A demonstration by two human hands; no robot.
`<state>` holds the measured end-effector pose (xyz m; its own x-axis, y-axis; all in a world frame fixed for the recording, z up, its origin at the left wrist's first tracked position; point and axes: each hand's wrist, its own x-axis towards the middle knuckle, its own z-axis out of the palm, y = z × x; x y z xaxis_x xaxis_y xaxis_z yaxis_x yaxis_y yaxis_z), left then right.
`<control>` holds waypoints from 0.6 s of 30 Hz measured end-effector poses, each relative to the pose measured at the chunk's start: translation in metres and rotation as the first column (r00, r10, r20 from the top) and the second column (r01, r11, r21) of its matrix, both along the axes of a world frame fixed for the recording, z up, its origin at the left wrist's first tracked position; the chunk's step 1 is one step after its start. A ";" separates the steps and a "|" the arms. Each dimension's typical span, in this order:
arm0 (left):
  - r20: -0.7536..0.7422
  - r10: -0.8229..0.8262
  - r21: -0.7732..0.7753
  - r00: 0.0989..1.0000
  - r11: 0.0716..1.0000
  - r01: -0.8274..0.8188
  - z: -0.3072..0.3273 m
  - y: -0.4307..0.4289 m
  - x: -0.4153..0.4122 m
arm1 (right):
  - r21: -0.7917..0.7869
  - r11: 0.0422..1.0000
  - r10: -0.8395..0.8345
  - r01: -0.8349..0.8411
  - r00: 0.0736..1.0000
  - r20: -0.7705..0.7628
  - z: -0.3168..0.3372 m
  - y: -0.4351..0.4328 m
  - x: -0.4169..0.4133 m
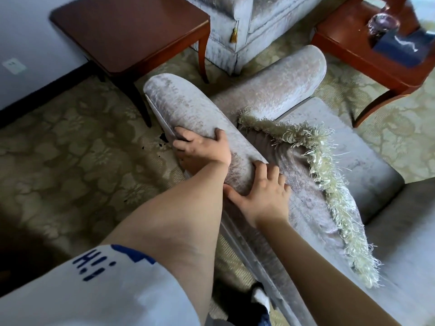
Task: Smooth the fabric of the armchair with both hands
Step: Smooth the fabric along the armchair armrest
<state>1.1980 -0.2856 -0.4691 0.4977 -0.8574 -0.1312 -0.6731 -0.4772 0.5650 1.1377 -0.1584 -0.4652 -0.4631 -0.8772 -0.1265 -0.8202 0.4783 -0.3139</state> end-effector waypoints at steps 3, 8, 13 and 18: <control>0.021 -0.001 -0.004 1.000 1.000 0.001 0.002 0.002 0.000 | 0.007 1.000 0.007 -0.007 1.000 0.000 -0.001 0.000 -0.001; 0.064 0.012 0.034 0.998 0.999 -0.014 0.002 0.001 0.002 | 0.007 1.000 0.021 -0.021 0.999 0.023 -0.001 -0.001 -0.001; 0.093 0.023 0.033 0.995 0.999 -0.027 -0.001 0.000 -0.003 | -0.040 0.998 0.042 -0.040 0.997 0.059 -0.004 -0.001 -0.005; 0.072 0.028 0.015 0.997 0.999 -0.029 -0.004 0.000 0.002 | -0.074 0.995 0.071 -0.066 0.995 0.068 -0.006 0.002 -0.003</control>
